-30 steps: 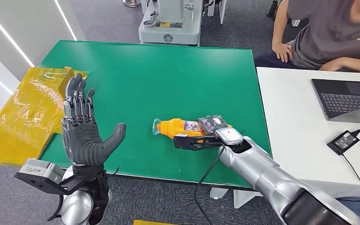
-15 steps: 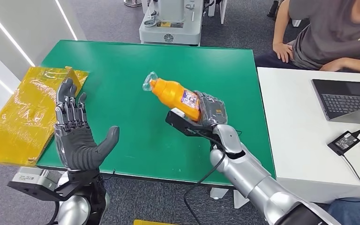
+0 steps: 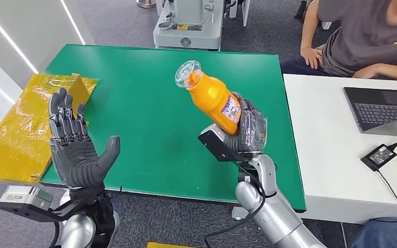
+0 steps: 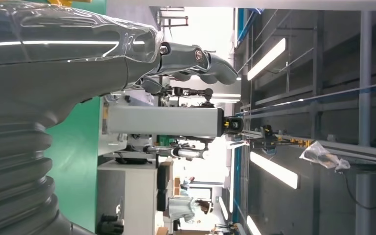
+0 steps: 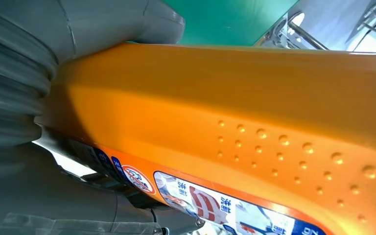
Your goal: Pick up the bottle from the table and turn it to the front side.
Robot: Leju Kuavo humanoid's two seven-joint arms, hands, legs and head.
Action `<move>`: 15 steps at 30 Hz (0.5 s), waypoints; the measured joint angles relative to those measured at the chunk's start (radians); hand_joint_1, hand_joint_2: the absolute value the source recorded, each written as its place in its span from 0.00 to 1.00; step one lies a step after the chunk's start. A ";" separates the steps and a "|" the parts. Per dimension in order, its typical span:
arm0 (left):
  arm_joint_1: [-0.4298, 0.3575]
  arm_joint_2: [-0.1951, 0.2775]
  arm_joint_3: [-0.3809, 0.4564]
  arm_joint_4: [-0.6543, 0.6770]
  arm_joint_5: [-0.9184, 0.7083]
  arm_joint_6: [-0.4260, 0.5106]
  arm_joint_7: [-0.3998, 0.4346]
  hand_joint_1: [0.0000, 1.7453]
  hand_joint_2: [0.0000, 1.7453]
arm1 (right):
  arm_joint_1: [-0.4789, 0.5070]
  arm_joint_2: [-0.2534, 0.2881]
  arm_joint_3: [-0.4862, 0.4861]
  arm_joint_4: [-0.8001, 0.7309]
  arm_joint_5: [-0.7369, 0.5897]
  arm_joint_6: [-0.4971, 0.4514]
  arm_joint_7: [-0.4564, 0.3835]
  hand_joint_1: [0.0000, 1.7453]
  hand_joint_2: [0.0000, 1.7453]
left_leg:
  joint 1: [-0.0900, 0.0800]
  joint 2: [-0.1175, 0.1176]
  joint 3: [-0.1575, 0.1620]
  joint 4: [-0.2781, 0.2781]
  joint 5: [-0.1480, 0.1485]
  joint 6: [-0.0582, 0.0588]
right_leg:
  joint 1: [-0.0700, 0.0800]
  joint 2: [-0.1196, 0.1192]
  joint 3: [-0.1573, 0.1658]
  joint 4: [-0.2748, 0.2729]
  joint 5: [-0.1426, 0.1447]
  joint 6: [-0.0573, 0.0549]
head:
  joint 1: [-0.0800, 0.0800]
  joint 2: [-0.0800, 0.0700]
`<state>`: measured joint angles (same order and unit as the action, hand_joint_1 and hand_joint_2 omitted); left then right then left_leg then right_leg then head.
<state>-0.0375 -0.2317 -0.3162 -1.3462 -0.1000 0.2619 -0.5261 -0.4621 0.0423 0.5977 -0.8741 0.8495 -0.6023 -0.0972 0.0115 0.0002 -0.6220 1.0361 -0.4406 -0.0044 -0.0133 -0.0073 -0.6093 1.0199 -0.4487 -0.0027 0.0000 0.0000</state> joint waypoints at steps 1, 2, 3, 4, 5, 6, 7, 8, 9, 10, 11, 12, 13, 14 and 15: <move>0.000 0.000 0.001 0.000 0.001 0.000 0.000 0.00 1.00 | 0.006 0.001 -0.005 -0.006 0.000 -0.001 -0.002 1.00 1.00 | 0.000 0.000 0.000 0.000 0.000 0.000 | 0.000 0.000 0.000 0.000 0.000 0.000 | 0.000 0.000; 0.000 -0.001 0.002 0.000 0.003 0.000 0.000 0.00 1.00 | 0.011 0.002 -0.010 -0.012 -0.001 -0.003 -0.008 1.00 1.00 | 0.000 0.000 0.000 0.000 0.000 0.000 | 0.000 0.000 0.000 0.000 0.000 0.000 | 0.000 0.000; 0.000 -0.001 0.003 0.000 0.006 0.000 0.000 0.00 1.00 | 0.015 0.003 -0.014 -0.015 -0.004 -0.007 -0.017 1.00 1.00 | 0.000 0.000 0.000 0.000 0.000 0.000 | 0.000 0.000 0.000 0.000 0.000 0.000 | 0.000 0.000; -0.001 -0.001 0.003 0.000 0.011 0.000 0.001 0.00 1.00 | 0.019 0.005 -0.019 -0.018 -0.007 -0.015 -0.032 1.00 1.00 | 0.000 0.000 0.000 0.000 0.000 0.000 | 0.000 0.000 0.000 0.000 0.000 0.000 | 0.000 0.000; -0.003 -0.001 0.004 0.000 0.015 0.000 0.001 0.00 1.00 | 0.022 0.008 -0.023 -0.020 -0.011 -0.023 -0.050 1.00 1.00 | 0.000 0.000 0.000 0.000 0.000 0.000 | 0.000 0.000 0.000 0.000 0.000 0.000 | 0.000 0.000; -0.005 -0.001 0.004 0.000 0.018 0.000 0.002 0.00 1.00 | 0.026 0.011 -0.026 -0.021 -0.015 -0.029 -0.067 1.00 1.00 | 0.000 0.000 0.000 0.000 0.000 0.000 | 0.000 0.000 0.000 0.000 0.000 0.000 | 0.000 0.000; -0.009 -0.001 0.004 0.000 0.020 -0.001 0.002 0.00 1.00 | 0.030 0.015 -0.027 -0.021 -0.019 -0.032 -0.085 1.00 1.00 | 0.000 0.000 0.000 0.000 0.000 0.000 | 0.000 0.000 0.000 0.000 0.000 0.000 | 0.000 0.000; -0.015 -0.001 0.004 0.000 0.021 -0.003 0.002 0.00 1.00 | 0.034 0.018 -0.028 -0.021 -0.021 -0.032 -0.100 1.00 1.00 | 0.000 0.000 0.000 0.000 0.000 0.000 | 0.000 0.000 0.000 0.000 0.000 0.000 | 0.000 0.000; -0.022 -0.001 0.004 0.000 0.021 -0.006 0.002 0.00 1.00 | 0.039 0.022 -0.028 -0.021 -0.023 -0.031 -0.114 1.00 1.00 | 0.000 0.000 0.000 0.000 0.000 0.000 | 0.000 0.000 0.000 0.000 0.000 0.000 | 0.000 0.000; -0.031 -0.001 0.004 0.001 0.023 -0.013 0.002 0.00 1.00 | 0.043 0.026 -0.028 -0.021 -0.025 -0.031 -0.130 1.00 1.00 | 0.000 0.000 0.000 0.000 0.000 0.000 | 0.000 0.000 0.000 0.000 0.000 0.000 | 0.000 0.000; -0.040 -0.001 0.003 0.002 0.025 -0.021 0.003 0.00 1.00 | 0.046 0.031 -0.028 -0.021 -0.027 -0.031 -0.145 1.00 1.00 | 0.000 0.000 0.000 0.000 0.000 0.000 | 0.000 0.000 0.000 0.000 0.000 0.000 | 0.000 0.000; -0.052 -0.001 0.002 0.005 0.026 -0.030 0.003 0.00 1.00 | 0.048 0.035 -0.028 -0.020 -0.029 -0.031 -0.159 1.00 1.00 | 0.000 0.000 0.000 0.000 0.000 0.000 | 0.000 0.000 0.000 0.000 0.000 0.000 | 0.000 0.000; -0.064 0.000 0.001 0.008 0.027 -0.039 0.004 0.00 1.00 | 0.049 0.040 -0.028 -0.020 -0.031 -0.031 -0.173 1.00 1.00 | 0.000 0.000 0.000 0.000 0.000 0.000 | 0.000 0.000 -0.001 0.000 0.000 0.000 | 0.000 0.000; -0.078 0.000 -0.002 0.012 0.023 -0.046 0.004 0.00 1.00 | 0.049 0.044 -0.028 -0.020 -0.031 -0.030 -0.183 1.00 1.00 | 0.000 0.000 0.000 0.000 0.000 0.000 | 0.000 0.000 -0.001 0.000 0.000 0.000 | 0.000 0.000; -0.094 0.001 -0.006 0.018 0.018 -0.054 0.004 0.00 1.00 | 0.050 0.048 -0.028 -0.019 -0.029 -0.026 -0.191 1.00 1.00 | 0.000 0.000 0.000 0.000 0.000 0.000 | 0.000 0.000 -0.001 0.000 0.000 0.000 | 0.000 0.000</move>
<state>-0.1320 -0.2305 -0.3224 -1.3284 -0.0823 0.2076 -0.5222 -0.4125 0.0907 0.5692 -0.8933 0.8203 -0.6282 -0.2887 0.0116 0.0004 -0.6219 1.0361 -0.4404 -0.0044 -0.0132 -0.0072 -0.6098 1.0200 -0.4486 -0.0028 -0.0001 0.0000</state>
